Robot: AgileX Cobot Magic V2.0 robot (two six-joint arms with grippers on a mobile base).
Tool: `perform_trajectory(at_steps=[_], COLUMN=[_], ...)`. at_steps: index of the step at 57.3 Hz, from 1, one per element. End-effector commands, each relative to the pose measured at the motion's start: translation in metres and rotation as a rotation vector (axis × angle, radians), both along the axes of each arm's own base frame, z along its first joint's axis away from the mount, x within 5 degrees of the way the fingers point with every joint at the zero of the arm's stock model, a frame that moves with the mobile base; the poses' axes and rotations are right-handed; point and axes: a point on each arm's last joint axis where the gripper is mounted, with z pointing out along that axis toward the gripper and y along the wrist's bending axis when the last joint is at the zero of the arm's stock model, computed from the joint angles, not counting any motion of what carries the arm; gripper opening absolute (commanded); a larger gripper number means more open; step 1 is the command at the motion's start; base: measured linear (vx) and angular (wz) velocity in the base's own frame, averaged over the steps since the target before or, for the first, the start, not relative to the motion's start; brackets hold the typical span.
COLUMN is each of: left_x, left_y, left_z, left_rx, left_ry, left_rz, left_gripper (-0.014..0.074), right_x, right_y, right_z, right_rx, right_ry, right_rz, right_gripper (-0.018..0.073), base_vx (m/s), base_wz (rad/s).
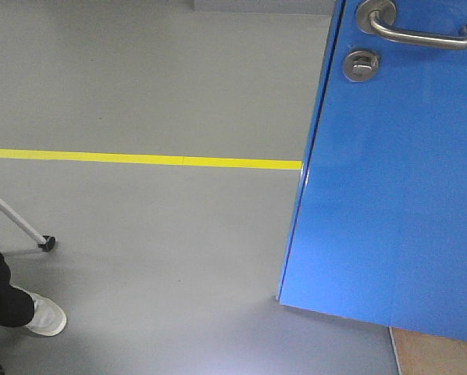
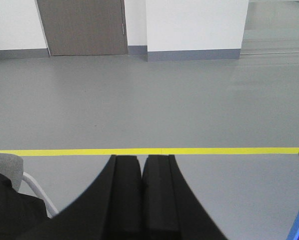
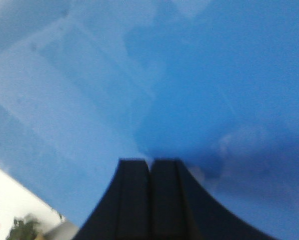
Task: Move to blue door and open it
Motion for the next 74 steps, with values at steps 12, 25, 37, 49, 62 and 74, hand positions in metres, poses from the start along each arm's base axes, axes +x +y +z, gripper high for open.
perform_trajectory(at_steps=[12,25,37,49,62,74], left_x=[0.000,0.000,0.000,0.000,0.000,0.000], left_y=[-0.001,-0.001,-0.001,-0.001,-0.001,-0.001], left_z=[0.017,0.017,0.017,0.017,0.017,0.017], left_rx=[-0.010,-0.010,-0.010,-0.010,-0.010,-0.010], left_ry=[-0.122,-0.122,-0.122,-0.122,-0.122,-0.122], left_rz=[-0.011,-0.011,-0.011,-0.011,-0.011,-0.011], left_gripper=[0.0073,0.0073,0.0073,0.0073,0.0073,0.0073], right_x=[-0.009,-0.008,-0.008,-0.010,-0.068,-0.140], right_y=[-0.005,-0.005,-0.005,-0.006,0.005,0.014], right_z=[0.020,0.018,0.018,0.020,0.064,0.106], right_rx=[0.017,0.014,0.014,0.009,-0.026,-0.040], right_ry=[-0.101,-0.096,-0.095,-0.100,-0.212,-0.370], right_rz=[-0.058,-0.057,-0.056,-0.060,-0.038,-0.042], right_gripper=[0.0012,0.0012,0.0012,0.0012,0.0012,0.0012], base_vx=[0.00,-0.06,-0.04,-0.01,0.00,0.00], base_wz=[-0.02,0.04,0.05,0.00,0.00,0.00])
